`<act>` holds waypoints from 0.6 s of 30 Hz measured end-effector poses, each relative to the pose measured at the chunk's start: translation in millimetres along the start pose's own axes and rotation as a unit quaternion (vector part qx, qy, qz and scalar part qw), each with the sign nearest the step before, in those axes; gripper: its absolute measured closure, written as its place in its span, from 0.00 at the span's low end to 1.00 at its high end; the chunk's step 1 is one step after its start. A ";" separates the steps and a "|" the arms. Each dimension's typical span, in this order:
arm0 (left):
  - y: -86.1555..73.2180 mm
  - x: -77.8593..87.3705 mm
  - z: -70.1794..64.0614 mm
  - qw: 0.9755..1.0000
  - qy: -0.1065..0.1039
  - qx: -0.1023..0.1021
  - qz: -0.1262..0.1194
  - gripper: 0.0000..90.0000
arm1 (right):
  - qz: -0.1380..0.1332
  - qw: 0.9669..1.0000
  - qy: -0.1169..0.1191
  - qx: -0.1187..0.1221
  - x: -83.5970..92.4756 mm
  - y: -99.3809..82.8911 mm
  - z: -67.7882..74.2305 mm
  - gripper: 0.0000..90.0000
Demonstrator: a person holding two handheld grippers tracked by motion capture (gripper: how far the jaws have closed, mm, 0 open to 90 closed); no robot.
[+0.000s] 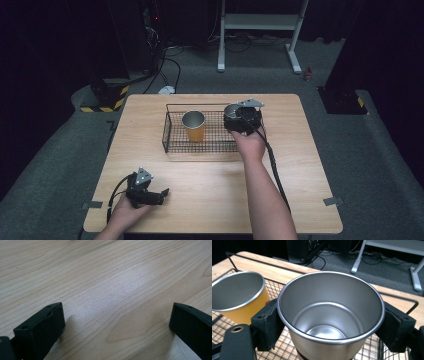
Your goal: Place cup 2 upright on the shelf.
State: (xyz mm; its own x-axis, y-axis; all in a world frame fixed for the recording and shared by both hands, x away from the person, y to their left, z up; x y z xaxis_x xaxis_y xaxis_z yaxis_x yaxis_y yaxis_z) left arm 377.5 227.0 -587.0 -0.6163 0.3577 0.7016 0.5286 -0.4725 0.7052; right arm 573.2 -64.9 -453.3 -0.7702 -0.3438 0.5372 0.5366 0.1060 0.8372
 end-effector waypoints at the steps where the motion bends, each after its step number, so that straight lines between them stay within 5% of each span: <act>1: 0.0 0.0 0.0 1.000 0.000 0.000 0.000 0.01 | 0.005 1.000 -0.002 0.000 -2.0 -2.3 -1.2 0.19; 18: -0.1 0.0 -0.2 1.000 0.000 0.002 0.000 0.01 | 0.038 0.999 -0.013 -0.017 -29.3 -20.6 -5.9 0.19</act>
Point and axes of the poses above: each handheld gripper's, and its own axes: x roughly backward along the jaws, y roughly out of its top, z roughly to its left, the point moved 8 cm from there along -x, roughly forward along the jaws, and after that the axes turned 8 degrees about -x, right-handed, at the moved point
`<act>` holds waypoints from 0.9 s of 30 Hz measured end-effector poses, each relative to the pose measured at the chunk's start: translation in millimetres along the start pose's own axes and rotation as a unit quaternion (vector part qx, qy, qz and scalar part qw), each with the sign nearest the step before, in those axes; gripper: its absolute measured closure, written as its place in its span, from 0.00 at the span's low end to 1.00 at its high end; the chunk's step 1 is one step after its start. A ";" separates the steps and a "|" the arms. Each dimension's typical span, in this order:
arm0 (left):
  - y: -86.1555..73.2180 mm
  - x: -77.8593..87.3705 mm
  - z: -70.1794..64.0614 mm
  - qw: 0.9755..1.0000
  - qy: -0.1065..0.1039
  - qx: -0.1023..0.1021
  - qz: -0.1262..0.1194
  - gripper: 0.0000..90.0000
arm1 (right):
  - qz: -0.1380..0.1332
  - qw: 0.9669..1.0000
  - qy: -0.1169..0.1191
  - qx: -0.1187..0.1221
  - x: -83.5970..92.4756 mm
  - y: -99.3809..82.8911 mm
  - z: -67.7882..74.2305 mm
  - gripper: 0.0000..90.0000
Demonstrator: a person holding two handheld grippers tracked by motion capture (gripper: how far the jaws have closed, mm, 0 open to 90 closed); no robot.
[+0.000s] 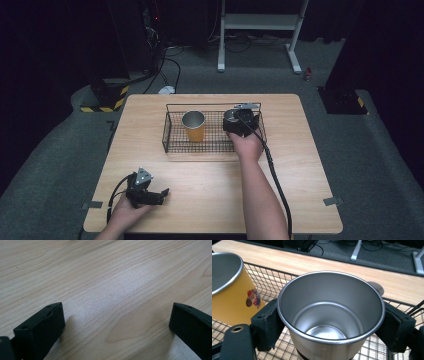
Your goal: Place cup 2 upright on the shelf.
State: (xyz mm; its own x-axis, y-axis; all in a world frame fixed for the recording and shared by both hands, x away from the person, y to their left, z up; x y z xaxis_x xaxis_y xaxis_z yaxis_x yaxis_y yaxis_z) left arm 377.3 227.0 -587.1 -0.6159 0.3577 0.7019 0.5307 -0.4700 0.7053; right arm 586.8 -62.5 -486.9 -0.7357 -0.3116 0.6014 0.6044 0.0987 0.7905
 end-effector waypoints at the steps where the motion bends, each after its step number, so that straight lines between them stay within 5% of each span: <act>1: 0.0 0.0 0.0 1.000 0.000 0.000 0.000 0.01 | 0.002 1.000 -0.001 -0.002 -1.4 -0.9 0.4 0.19; 27: -0.4 0.6 0.1 1.000 0.000 0.002 -0.002 0.01 | 0.038 0.999 -0.014 -0.005 -16.9 -15.6 -3.8 0.19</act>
Point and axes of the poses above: each handheld gripper's, and its own axes: x roughly backward along the jaws, y roughly out of its top, z roughly to its left, the point moved 8 cm from there along -x, roughly forward along the jaws, and after that the axes turned 8 degrees about -x, right-handed, at the moved point
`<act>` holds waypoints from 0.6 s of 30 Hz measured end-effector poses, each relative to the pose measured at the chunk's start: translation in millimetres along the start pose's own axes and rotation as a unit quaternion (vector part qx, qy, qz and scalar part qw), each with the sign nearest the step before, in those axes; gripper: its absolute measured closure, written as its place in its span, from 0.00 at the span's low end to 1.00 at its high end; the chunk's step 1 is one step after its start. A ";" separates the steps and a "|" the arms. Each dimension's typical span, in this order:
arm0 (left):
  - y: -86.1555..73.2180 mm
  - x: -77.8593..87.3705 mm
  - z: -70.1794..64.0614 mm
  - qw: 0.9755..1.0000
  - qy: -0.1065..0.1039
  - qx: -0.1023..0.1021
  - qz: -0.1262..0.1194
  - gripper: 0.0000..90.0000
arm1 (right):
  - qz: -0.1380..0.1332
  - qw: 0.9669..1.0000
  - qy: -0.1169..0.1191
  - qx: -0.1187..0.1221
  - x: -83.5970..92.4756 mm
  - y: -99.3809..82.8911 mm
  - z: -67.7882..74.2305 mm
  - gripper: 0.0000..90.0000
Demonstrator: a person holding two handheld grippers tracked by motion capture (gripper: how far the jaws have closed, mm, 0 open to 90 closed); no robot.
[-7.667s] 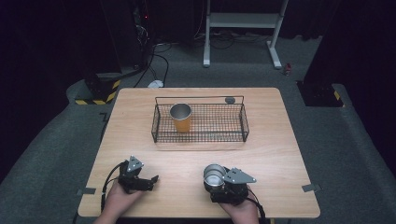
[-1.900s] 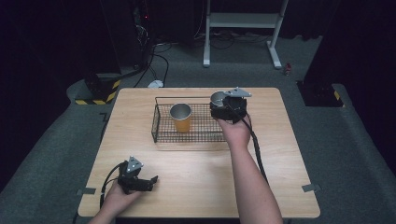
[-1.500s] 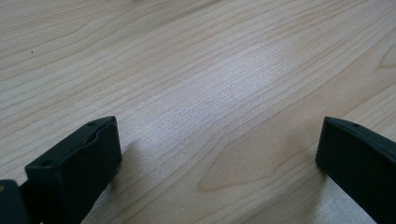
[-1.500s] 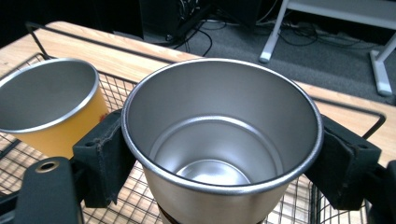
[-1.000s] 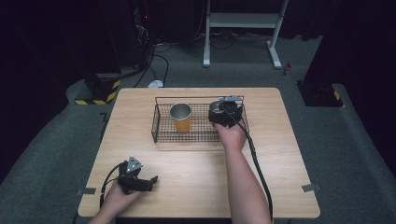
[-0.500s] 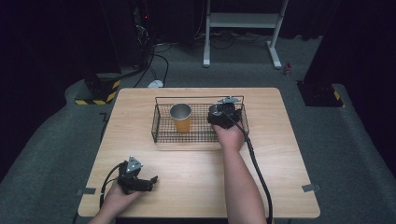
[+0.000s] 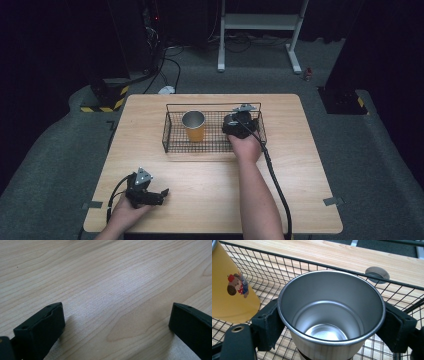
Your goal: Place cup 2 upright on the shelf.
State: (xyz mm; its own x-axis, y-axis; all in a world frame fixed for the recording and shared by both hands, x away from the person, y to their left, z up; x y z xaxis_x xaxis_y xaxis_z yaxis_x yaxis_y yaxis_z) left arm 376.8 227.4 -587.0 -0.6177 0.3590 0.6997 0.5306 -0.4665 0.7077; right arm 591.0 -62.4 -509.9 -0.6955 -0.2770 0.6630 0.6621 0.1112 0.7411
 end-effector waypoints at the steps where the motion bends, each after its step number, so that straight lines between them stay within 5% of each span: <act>1: 0.0 0.0 0.0 1.000 0.000 0.000 0.000 0.01 | 0.000 1.000 0.000 0.001 -0.3 -0.2 0.2 0.19; 18: -0.4 0.5 0.2 1.000 -0.002 -0.002 0.002 0.01 | 0.024 1.000 -0.007 0.010 -5.1 -10.0 2.0 0.15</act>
Point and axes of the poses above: each handheld gripper's, and its own axes: x roughly backward along the jaws, y roughly out of its top, z roughly to its left, the point moved 8 cm from there along -x, roughly forward along the jaws, and after that the axes turned 8 degrees about -x, right-handed, at the moved point
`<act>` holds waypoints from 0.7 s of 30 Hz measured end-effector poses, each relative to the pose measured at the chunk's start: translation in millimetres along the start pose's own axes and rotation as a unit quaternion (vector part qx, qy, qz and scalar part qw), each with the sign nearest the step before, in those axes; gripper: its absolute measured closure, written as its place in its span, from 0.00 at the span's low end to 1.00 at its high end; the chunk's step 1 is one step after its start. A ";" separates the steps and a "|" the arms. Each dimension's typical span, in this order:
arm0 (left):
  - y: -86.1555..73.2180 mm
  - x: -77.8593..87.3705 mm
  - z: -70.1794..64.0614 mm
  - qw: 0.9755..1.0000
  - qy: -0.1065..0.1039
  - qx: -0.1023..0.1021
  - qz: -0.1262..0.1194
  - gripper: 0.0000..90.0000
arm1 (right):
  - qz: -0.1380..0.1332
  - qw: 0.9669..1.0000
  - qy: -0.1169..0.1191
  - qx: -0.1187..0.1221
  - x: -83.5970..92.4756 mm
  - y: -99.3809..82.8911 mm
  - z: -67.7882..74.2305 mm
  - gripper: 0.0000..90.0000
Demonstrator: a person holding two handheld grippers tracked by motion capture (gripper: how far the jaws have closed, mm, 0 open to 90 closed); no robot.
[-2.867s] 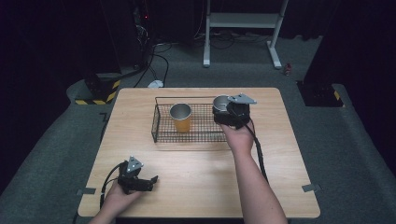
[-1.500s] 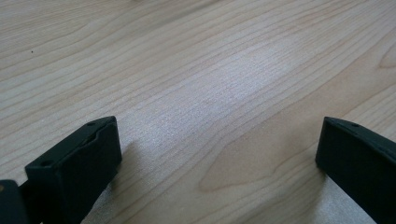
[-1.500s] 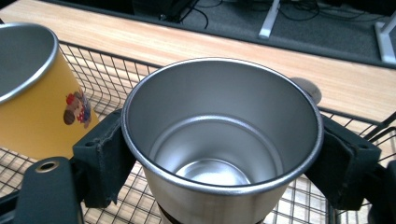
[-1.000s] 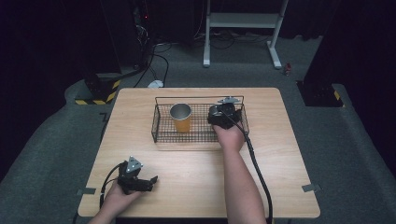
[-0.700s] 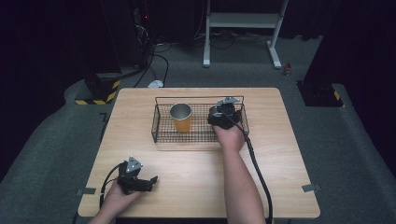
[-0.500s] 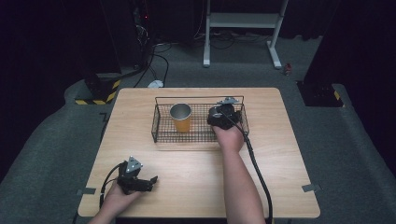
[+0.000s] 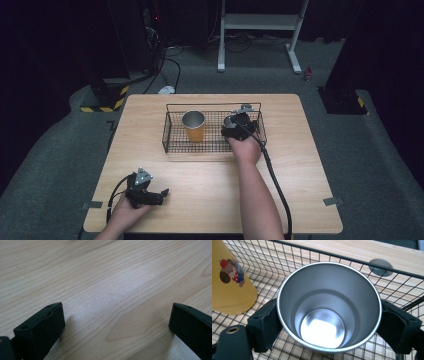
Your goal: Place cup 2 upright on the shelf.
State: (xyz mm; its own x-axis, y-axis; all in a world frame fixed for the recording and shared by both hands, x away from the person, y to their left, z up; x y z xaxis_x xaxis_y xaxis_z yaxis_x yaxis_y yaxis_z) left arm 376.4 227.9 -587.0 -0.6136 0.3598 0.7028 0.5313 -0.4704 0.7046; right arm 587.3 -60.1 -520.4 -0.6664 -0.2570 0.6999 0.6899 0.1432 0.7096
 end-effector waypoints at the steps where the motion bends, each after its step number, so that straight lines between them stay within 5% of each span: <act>1: 0.0 0.0 0.0 1.000 0.001 0.000 0.000 0.01 | 0.001 1.000 -0.001 0.000 0.2 -0.3 0.7 0.14; 21: -0.1 0.0 -0.1 1.000 0.001 0.000 0.001 0.01 | -0.013 1.000 0.013 -0.004 10.6 6.0 2.2 0.10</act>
State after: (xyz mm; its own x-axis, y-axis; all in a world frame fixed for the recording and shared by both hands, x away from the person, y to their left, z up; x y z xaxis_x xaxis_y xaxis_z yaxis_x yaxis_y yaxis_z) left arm 376.2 227.9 -587.0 -0.6140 0.3577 0.7036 0.5319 -0.4711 0.7036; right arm 583.8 -59.9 -508.5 -0.6770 -0.2845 0.6787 0.6747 0.1285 0.7268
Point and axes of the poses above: each handheld gripper's, and its own axes: x roughly backward along the jaws, y roughly out of its top, z roughly to its left, the point moved 8 cm from there along -x, roughly forward along the jaws, and after that the axes turned 8 degrees about -x, right-handed, at the moved point
